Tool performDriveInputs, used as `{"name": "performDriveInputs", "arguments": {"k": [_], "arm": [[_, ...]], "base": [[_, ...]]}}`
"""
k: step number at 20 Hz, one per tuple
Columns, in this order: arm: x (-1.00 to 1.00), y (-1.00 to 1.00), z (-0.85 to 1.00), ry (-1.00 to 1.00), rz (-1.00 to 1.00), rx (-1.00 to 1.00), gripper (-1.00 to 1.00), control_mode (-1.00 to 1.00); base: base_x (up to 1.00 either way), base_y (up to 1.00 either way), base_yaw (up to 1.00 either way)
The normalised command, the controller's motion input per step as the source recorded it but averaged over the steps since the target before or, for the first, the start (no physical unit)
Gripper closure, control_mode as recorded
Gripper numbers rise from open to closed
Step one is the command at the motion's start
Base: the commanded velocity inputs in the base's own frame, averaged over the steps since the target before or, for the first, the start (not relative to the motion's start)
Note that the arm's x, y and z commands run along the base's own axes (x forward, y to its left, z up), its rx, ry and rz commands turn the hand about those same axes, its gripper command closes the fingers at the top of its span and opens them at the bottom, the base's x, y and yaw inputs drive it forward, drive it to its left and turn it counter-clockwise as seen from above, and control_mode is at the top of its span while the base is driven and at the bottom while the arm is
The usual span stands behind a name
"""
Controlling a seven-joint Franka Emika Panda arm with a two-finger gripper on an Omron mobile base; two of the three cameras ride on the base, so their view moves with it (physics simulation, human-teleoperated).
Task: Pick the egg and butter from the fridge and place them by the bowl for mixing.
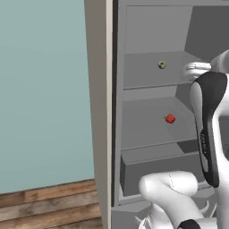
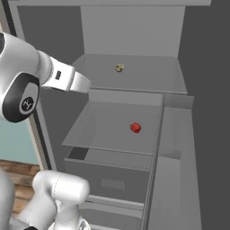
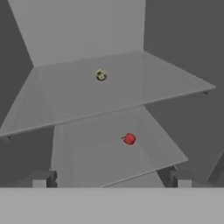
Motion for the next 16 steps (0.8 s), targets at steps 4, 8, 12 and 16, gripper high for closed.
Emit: {"name": "performDriveInputs", "arguments": {"k": [4,8,12,16], "arm": [[0.49,0.0,0.04,0.09,0.0,-0.1,-1.0,-1.0],[0.65,0.0,-0.07,0.08,0.0,-0.06,-1.0,-1.0],[0.66,0.0,-0.21,0.0,0.02,-0.02,-1.0,-1.0],[0.72,-0.12,-0.09,0.11,0.05,0.0,-1.0,-1.0]], "base": [[0.0,0.0,0.0],[0.0,0.0,0.0],[0.0,0.0,0.0],[0.0,0.0,0.0]]}}
